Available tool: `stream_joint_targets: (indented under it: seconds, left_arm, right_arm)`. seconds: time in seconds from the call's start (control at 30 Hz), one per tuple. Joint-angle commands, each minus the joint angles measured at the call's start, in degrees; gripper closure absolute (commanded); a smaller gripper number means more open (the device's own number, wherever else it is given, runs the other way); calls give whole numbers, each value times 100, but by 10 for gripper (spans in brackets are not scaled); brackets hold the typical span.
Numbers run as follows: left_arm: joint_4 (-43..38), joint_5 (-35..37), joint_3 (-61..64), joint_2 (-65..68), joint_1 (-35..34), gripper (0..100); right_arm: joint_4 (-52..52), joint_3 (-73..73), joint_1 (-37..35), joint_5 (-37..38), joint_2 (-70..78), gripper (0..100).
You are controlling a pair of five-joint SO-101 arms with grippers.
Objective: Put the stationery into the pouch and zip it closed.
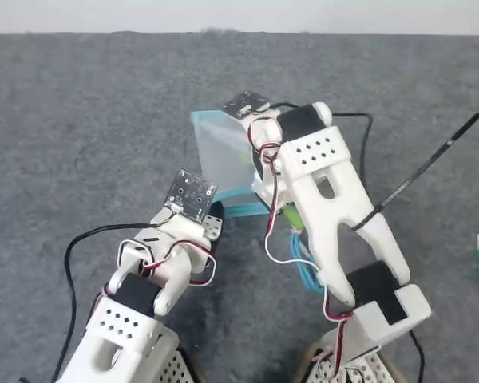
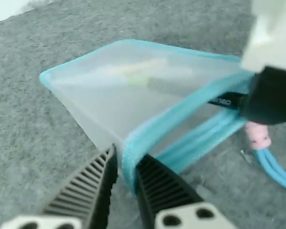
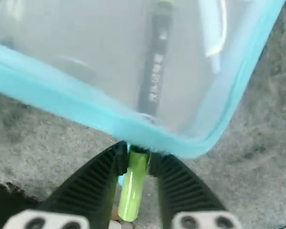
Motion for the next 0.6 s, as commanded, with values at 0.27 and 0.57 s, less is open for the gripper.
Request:
stream_joint_targets:
  seconds: [0.27,0.57]
  left_arm:
    - [-211,-18,-75,-123,123,988]
    - [-202,-9,-75,-123,114,988]
  right_arm:
    - [215,-492,13,-53,-1068,746]
    - [215,721,462,492,-2316,786]
